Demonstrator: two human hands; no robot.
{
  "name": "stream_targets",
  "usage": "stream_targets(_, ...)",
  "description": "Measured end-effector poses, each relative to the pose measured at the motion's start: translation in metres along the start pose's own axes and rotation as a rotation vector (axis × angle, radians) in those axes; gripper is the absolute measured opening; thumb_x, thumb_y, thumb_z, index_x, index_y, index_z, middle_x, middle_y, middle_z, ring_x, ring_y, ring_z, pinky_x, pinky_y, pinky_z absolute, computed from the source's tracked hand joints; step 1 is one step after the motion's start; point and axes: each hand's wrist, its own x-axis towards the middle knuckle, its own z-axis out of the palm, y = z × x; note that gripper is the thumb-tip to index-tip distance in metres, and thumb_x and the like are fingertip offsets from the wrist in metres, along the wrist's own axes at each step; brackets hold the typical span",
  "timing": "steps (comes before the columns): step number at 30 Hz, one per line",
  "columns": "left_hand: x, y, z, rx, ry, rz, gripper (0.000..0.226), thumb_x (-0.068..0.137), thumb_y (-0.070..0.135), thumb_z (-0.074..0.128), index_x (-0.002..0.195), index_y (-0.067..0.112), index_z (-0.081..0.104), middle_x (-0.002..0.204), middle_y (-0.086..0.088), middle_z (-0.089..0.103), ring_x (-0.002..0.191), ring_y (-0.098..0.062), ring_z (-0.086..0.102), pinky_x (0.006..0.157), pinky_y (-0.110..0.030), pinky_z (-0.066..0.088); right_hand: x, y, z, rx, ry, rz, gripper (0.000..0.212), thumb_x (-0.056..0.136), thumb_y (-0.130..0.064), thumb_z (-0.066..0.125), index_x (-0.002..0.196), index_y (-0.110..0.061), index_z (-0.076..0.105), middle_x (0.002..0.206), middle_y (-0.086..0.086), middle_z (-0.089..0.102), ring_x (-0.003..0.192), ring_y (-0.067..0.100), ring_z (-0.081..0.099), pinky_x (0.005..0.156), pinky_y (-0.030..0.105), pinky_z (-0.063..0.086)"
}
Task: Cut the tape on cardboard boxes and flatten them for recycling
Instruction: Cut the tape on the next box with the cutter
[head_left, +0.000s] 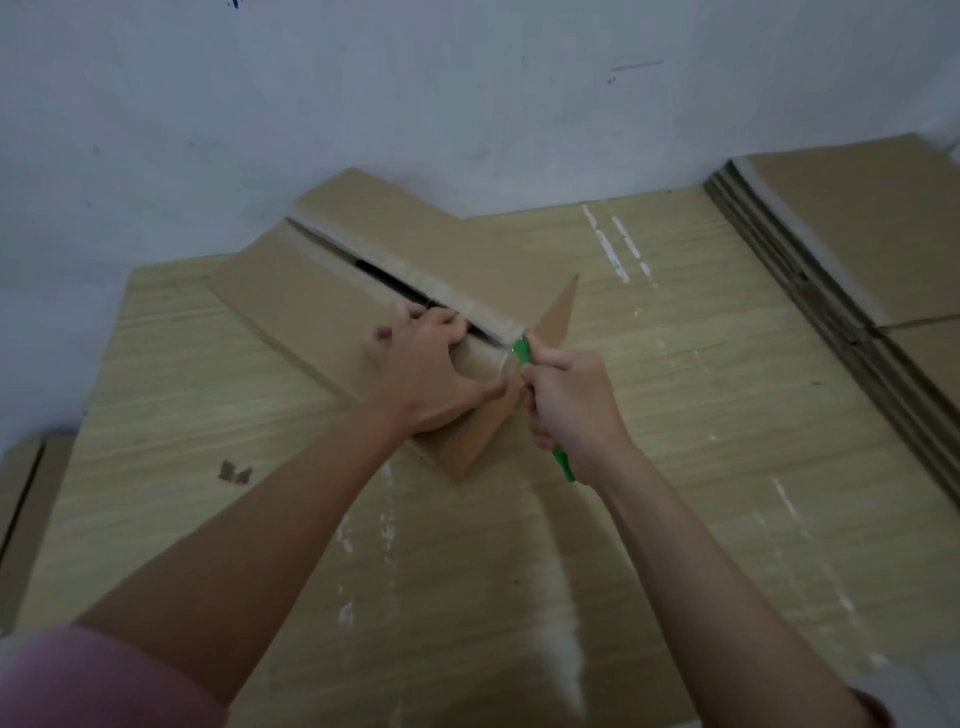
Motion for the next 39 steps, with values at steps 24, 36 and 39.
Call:
stream_targets(24, 0.006, -0.016, 0.010, -0.228, 0.020, 0.157, 0.067, 0.055, 0.070, 0.037, 0.103, 0.029, 0.059, 0.103, 0.018, 0.048, 0.117, -0.013, 0.031, 0.077, -0.022, 0.009, -0.010, -0.005, -0.021, -0.207, -0.053, 0.039, 0.043, 0.088, -0.003, 0.049, 0.119, -0.029, 0.064, 0.048, -0.004, 0.048, 0.029, 0.002, 0.033, 0.032, 0.014, 0.024)
stream_targets(36, 0.004, -0.020, 0.011, -0.305, 0.074, 0.198, 0.059, 0.058, 0.064, 0.043, 0.102, 0.027, 0.056, 0.102, 0.019, 0.047, 0.114, -0.009, 0.031, 0.079, -0.020, 0.009, -0.011, -0.015, -0.018, -0.249, -0.141, 0.061, 0.044, 0.088, -0.004, 0.047, 0.114, -0.033, 0.066, 0.048, -0.005, 0.044, 0.029, 0.006, 0.029, 0.034, 0.013, 0.021)
stream_targets(39, 0.005, -0.019, 0.011, -0.313, 0.071, 0.189, 0.063, 0.057, 0.065, 0.043, 0.104, 0.026, 0.057, 0.104, 0.018, 0.048, 0.116, -0.011, 0.031, 0.079, -0.020, 0.010, -0.010, -0.017, -0.015, -0.306, -0.127, 0.032, 0.039, 0.088, -0.005, 0.049, 0.114, -0.028, 0.068, 0.045, -0.015, 0.044, 0.026, 0.003, 0.030, 0.033, 0.012, 0.022)
